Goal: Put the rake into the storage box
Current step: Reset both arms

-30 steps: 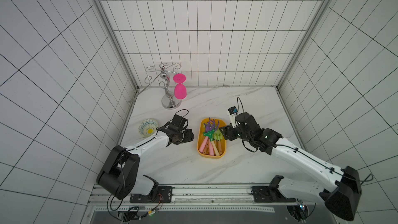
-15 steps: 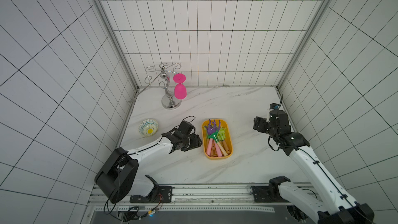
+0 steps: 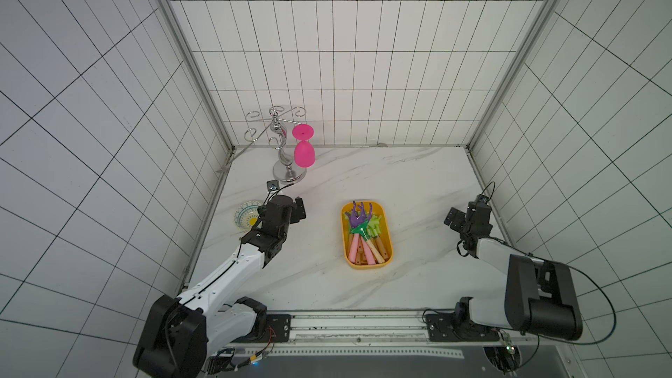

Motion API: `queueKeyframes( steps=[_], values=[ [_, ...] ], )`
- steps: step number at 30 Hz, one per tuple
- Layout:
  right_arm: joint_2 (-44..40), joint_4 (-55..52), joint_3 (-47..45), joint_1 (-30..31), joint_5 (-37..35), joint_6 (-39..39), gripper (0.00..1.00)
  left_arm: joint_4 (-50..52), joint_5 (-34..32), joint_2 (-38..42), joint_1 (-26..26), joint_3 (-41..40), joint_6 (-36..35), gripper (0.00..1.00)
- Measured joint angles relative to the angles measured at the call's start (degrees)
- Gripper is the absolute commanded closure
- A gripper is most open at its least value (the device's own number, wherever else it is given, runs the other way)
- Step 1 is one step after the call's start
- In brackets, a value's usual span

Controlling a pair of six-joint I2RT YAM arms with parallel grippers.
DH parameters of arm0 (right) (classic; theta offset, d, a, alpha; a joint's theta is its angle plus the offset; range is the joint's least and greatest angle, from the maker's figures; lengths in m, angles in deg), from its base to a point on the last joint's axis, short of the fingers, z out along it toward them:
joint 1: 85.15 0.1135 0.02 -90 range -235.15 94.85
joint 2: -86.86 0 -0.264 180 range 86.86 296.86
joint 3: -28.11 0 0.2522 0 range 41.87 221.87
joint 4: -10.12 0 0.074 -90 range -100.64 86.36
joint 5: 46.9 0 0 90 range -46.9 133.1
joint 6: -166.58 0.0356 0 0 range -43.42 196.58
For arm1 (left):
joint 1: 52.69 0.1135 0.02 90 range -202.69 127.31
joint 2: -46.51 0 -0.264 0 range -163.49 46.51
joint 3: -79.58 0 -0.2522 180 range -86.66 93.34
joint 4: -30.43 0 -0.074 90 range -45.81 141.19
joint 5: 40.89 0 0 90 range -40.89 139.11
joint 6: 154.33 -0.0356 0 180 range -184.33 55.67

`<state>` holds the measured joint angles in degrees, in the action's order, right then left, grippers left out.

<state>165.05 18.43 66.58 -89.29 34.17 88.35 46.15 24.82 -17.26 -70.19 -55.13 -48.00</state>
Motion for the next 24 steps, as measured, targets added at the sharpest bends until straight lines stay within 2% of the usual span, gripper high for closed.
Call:
queueKeyframes(
  steps=[2,5,8,12,15,18,21,24],
  values=[
    [1.6,7.1,-0.5,-0.1,2.0,-1.7,0.01,-5.6,0.7,-1.4,6.3,-3.9,-3.7,0.01],
    [5.8,18.0,-1.3,-0.3,5.6,-3.9,0.01,-15.1,5.2,-4.8,15.6,-8.5,-5.8,0.01],
    [9.7,22.7,-1.6,-0.4,10.4,-6.2,0.01,-23.7,9.2,-10.9,20.3,-9.7,-6.3,0.02],
    [10.1,24.1,-1.6,-0.4,14.6,-8.0,0.01,-31.5,15.3,-17.7,21.4,-7.6,-7.1,0.03],
    [10.1,24.6,-1.6,-0.4,16.0,-8.7,0.01,-42.4,18.8,-24.3,21.1,-7.3,-8.8,0.02],
    [10.1,24.7,-1.6,-0.3,16.3,-9.2,0.01,-42.7,20.4,-26.4,20.1,-7.2,-9.6,0.02],
    [10.1,24.6,-1.6,-0.2,16.2,-9.6,0.01,-47.1,20.4,-27.1,19.8,-7.2,-10.0,0.01],
    [10.1,24.5,-1.5,0.1,16.1,-9.8,0.01,-45.9,19.8,-26.8,19.7,-6.5,-9.9,0.01]
  ],
)
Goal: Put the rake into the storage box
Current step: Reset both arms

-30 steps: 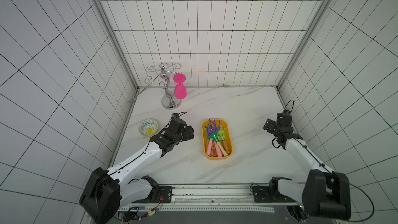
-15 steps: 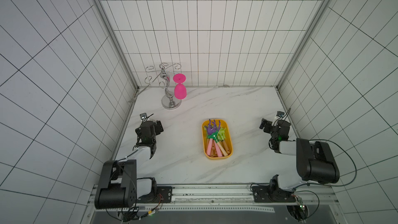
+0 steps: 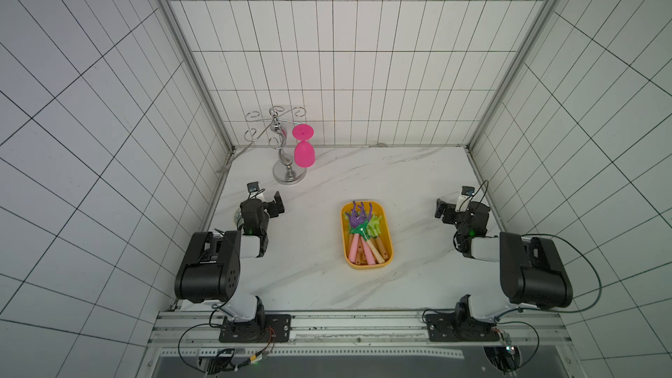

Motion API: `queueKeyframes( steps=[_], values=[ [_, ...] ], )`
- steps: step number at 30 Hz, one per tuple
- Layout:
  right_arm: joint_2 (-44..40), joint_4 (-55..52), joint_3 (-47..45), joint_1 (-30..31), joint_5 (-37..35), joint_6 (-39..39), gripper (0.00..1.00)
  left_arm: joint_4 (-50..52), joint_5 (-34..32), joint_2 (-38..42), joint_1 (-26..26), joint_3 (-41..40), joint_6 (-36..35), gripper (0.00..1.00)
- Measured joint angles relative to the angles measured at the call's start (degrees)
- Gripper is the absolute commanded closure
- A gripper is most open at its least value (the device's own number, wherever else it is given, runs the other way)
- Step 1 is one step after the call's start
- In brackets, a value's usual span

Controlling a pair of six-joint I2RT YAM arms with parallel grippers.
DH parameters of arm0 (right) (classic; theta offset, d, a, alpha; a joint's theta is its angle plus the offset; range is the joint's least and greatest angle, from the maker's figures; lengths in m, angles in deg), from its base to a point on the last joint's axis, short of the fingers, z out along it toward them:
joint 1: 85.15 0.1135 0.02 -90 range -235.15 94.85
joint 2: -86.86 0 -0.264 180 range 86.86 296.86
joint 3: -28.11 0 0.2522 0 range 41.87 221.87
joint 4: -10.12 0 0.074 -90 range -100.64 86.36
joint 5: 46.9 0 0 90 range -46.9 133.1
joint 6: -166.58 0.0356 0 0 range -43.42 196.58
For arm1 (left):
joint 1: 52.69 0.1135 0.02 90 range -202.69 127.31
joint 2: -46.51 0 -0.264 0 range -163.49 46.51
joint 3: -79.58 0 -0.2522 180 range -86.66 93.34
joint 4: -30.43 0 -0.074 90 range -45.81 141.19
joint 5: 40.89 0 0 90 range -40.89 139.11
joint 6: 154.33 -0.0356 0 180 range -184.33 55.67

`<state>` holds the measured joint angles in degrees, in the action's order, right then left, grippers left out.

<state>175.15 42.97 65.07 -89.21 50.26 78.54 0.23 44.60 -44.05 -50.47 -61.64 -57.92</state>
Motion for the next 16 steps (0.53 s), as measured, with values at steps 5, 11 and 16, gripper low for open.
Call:
queueKeyframes(
  steps=[5,11,16],
  values=[
    [0.0,-0.1,0.0,0.0,-0.2,-0.1,0.01,-1.2,-2.9,0.1,-1.0,0.0,0.0,0.01],
    [0.0,-0.4,0.0,0.4,-0.8,-0.3,0.01,-0.6,-4.9,0.2,-1.4,0.1,0.0,0.01],
    [0.0,-0.7,0.0,0.7,-1.0,-0.5,0.01,0.2,-5.4,0.2,-1.4,0.0,0.1,0.01]
  ],
)
